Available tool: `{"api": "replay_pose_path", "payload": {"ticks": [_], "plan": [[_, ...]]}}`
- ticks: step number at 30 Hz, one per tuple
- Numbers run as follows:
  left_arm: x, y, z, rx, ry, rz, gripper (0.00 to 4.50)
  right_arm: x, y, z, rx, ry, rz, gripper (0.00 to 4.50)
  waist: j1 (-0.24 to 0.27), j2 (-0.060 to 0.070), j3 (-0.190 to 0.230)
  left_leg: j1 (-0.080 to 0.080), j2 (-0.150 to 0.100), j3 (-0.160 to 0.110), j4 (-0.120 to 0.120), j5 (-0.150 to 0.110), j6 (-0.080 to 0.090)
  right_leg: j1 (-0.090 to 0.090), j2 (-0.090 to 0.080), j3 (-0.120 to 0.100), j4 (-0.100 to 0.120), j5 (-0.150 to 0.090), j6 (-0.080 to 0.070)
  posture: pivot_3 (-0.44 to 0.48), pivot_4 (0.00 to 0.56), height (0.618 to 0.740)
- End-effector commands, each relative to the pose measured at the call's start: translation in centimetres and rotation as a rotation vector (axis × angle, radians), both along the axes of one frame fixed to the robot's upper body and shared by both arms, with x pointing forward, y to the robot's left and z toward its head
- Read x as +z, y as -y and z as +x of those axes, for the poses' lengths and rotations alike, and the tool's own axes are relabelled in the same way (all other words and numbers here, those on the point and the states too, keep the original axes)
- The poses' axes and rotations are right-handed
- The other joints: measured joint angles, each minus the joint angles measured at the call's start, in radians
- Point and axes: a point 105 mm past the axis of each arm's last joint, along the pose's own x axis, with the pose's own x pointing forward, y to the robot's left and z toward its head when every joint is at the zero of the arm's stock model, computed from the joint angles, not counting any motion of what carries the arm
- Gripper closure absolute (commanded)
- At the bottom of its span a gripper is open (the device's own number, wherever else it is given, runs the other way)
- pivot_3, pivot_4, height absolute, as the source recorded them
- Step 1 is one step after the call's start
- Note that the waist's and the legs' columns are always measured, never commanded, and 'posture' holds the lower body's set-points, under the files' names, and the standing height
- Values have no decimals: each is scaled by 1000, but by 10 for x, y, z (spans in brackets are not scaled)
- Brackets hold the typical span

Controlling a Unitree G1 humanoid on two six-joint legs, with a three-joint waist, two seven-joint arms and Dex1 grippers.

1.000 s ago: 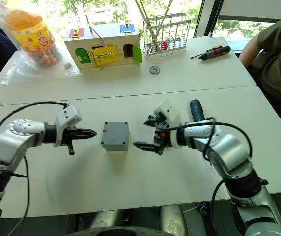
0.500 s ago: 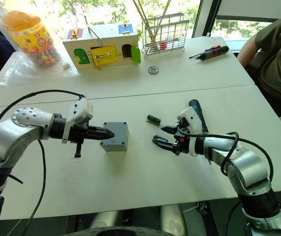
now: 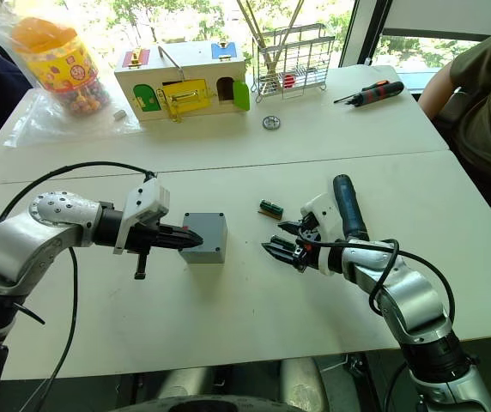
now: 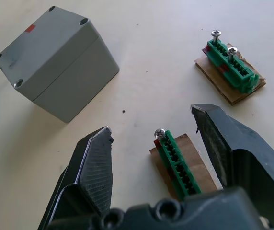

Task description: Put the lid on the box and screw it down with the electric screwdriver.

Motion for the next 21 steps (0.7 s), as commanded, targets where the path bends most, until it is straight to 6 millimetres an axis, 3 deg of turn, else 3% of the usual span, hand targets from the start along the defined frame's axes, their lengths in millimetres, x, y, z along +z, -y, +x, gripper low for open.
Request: {"api": "replay_pose_path", "payload": {"ticks": [1, 2, 18, 21], "plan": [[5, 1, 1, -4, 32, -9, 4500, 5, -2, 0, 16, 36, 0, 2665, 0, 0, 0, 0, 0, 0, 0, 0, 0, 0, 0, 0, 0, 0, 0, 0, 150, 740], [5, 1, 1, -4, 32, -10, 4500, 5, -2, 0, 16, 36, 0, 3124, 0, 0, 0, 0, 0, 0, 0, 0, 0, 0, 0, 0, 0, 0, 0, 0, 150, 740], [3, 2, 4, 10, 42, -12, 4500, -3, -1, 2, 13, 37, -34, 3124, 0, 0, 0, 0, 0, 0, 0, 0, 0, 0, 0, 0, 0, 0, 0, 0, 150, 740], [3, 2, 5, 10, 43, -11, 4500, -3, 0, 2, 9, 38, -39, 3922, 0, 0, 0, 0, 0, 0, 0, 0, 0, 0, 0, 0, 0, 0, 0, 0, 150, 740]]}}
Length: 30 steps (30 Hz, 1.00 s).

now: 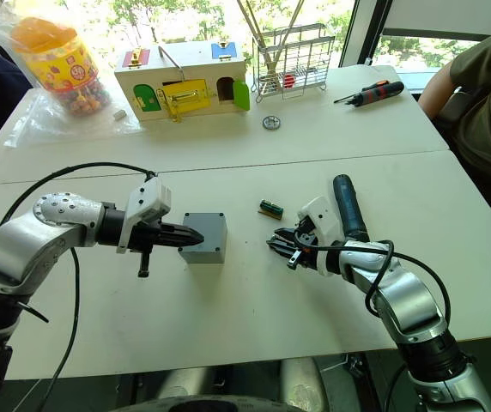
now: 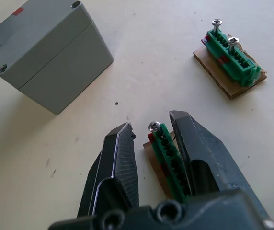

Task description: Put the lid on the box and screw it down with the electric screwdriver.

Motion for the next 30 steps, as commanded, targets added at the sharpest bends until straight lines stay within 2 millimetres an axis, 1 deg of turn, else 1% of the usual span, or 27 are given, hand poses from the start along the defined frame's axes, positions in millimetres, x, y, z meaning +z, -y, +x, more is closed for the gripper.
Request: {"api": "replay_pose_path", "payload": {"ticks": [1, 9, 13, 14, 16, 20, 21, 23, 25, 30], "plan": [[5, 2, 0, -15, 40, -1, 4500, 4, 0, 1, 1, 29, 5, 4443, 0, 0, 0, 0, 0, 0, 0, 0, 0, 0, 0, 0, 0, 0, 0, 0, 150, 740], [7, 0, 1, -8, 45, -5, 4500, 4, 2, 1, -5, 36, 1, 4443, 0, 0, 0, 0, 0, 0, 0, 0, 0, 0, 0, 0, 0, 0, 0, 0, 150, 740], [11, -5, 8, 27, 52, -23, 4500, 24, 1, 6, -9, 85, 39, 4443, 0, 0, 0, 0, 0, 0, 0, 0, 0, 0, 0, 0, 0, 0, 0, 0, 150, 740], [13, -7, 12, 45, 56, -33, 4500, 35, 1, 8, -15, 99, 61, 4443, 0, 0, 0, 0, 0, 0, 0, 0, 0, 0, 0, 0, 0, 0, 0, 0, 150, 740], [16, -12, 17, 70, 62, -43, 4500, 50, 0, 10, -11, 118, 83, 4443, -1, 0, 0, 0, 0, 0, 0, 0, 0, 0, 0, 0, 0, 0, 0, 0, 150, 740], [21, -21, 24, 103, 76, -43, 4500, 68, -4, 9, 12, 130, 106, 4443, 0, 0, 0, 0, 0, -1, 0, 0, 0, 0, 0, 0, 1, 0, 0, 0, 150, 740], [24, -26, 27, 124, 80, -48, 4500, 76, -8, 8, 29, 133, 127, 4443, -1, 0, 0, 0, 0, -1, 0, 0, 0, 0, 0, 0, 0, 0, 0, 0, 150, 740], [28, -36, 31, 159, 87, -43, 4500, 90, -23, 7, 77, 145, 183, 4443, -3, 0, 0, 0, 0, -1, 0, 0, 0, 0, 0, 0, 0, 0, 0, 0, 150, 740], [28, -40, 30, 167, 83, -37, 4500, 97, -32, 7, 102, 144, 220, 4443, -7, 0, 0, 0, 0, 0, 0, 0, 0, -1, 0, 0, 1, 0, 0, 0, 150, 740], [23, -48, 25, 196, 62, -28, 4500, 88, -60, 16, 166, 126, 225, 4443, -5, 0, 0, 0, 0, 0, -1, 0, 0, -2, 0, 0, 1, 0, 0, 0, 150, 740]]}}
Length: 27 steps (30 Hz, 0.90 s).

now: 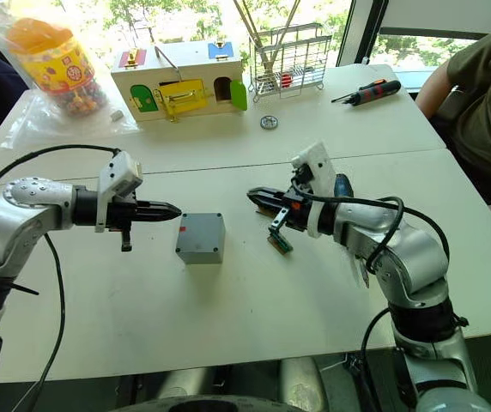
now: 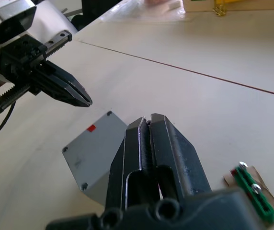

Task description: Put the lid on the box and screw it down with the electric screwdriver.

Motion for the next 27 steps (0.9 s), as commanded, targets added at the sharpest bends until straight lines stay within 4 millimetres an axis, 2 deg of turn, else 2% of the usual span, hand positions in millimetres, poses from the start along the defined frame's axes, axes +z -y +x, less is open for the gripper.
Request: {"api": "replay_pose_path", "payload": {"ticks": [1, 10, 27], "plan": [[8, -3, -2, 10, 32, -7, 4500, -2, -16, 4, 39, 17, 8, 4443, 1, 0, 0, 0, 0, 0, 0, 0, 0, 0, 0, 0, 0, 0, 0, 0, 150, 740], [1, -4, -9, 51, 6, -43, 4500, -17, -36, 9, 79, 0, 12, 4443, -2, 0, 0, 0, 0, 0, 1, 0, 0, -1, 0, 0, 3, 0, 0, 0, 150, 740], [-5, 8, -14, 17, -20, -53, 4500, -32, -43, 12, 84, -25, -3, 4443, -1, 0, 0, 0, -1, 0, 1, 0, 0, -3, 0, 0, 8, 0, 0, 0, 150, 740]]}}
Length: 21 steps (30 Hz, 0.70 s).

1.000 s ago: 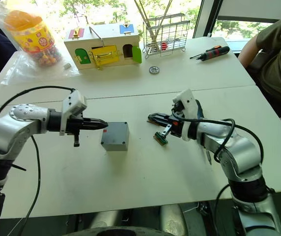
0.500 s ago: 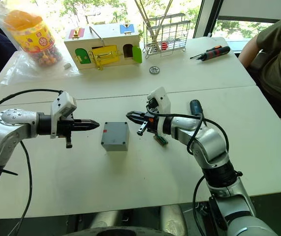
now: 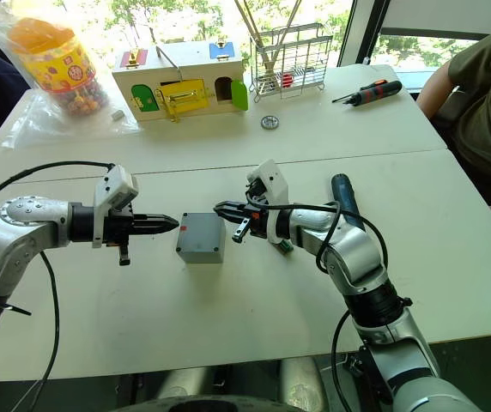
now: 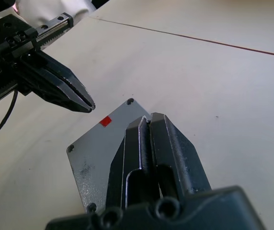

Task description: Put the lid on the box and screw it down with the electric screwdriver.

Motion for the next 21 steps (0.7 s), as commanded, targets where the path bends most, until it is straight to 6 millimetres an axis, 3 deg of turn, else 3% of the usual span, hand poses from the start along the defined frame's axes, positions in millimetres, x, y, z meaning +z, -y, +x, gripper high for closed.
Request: {"api": "replay_pose_path", "payload": {"ticks": [1, 21], "plan": [[7, 3, -1, -14, 34, -1, 4500, 8, -4, -1, 16, 39, 20, 4443, 0, 0, 0, 0, 0, 0, 0, 0, 0, 0, 0, 0, 0, 0, 0, 0, 150, 740], [4, 2, 2, -5, 38, 3, 4500, -8, -3, 1, 6, 3, -8, 4443, 0, 0, 0, 0, 0, 0, 0, 0, 0, 0, 0, 0, 0, 0, 0, 0, 150, 740]]}}
